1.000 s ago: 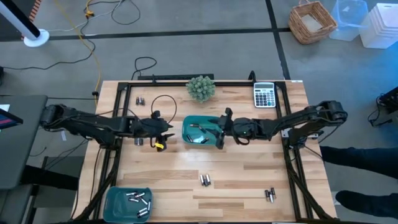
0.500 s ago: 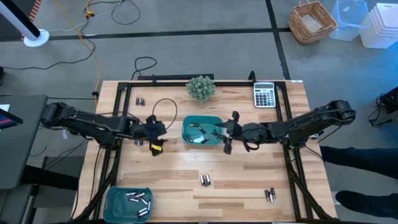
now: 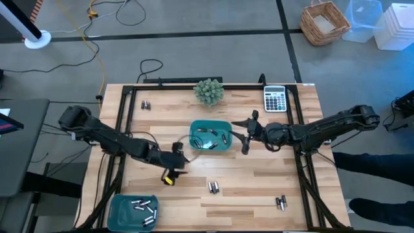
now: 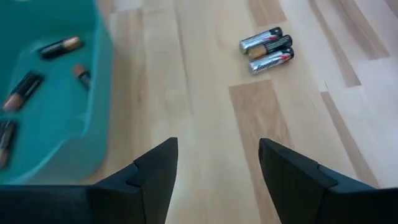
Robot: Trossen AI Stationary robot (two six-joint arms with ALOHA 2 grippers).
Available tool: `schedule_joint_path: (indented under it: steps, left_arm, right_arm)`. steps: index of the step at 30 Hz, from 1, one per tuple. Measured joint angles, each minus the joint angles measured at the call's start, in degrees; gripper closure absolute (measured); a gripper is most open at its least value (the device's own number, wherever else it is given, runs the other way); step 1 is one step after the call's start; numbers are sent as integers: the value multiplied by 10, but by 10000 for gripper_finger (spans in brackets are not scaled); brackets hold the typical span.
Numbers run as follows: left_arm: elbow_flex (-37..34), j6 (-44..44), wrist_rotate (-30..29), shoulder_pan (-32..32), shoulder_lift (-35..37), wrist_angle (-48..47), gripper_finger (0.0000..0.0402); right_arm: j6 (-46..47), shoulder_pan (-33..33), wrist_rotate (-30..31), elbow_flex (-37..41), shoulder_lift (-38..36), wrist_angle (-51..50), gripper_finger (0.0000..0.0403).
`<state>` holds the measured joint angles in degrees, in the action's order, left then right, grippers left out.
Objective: Sort batteries
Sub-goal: Put the silver battery into the blue bin
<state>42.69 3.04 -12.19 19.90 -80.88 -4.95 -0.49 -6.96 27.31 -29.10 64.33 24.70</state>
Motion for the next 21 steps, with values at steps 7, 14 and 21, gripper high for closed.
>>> schedule_joint_path:
  steps: [7,14,21]
  left_arm:
    - [92,-69,27,23,-121,1,178]
    - [164,-124,41,31,-216,7,178]
    - [207,-133,63,30,-290,35,178]
  right_arm:
    - [-9,0,0,1,-1,5,207]
    - [-14,0,0,1,-1,11,207]
    - [-15,-1,-1,1,-1,11,207]
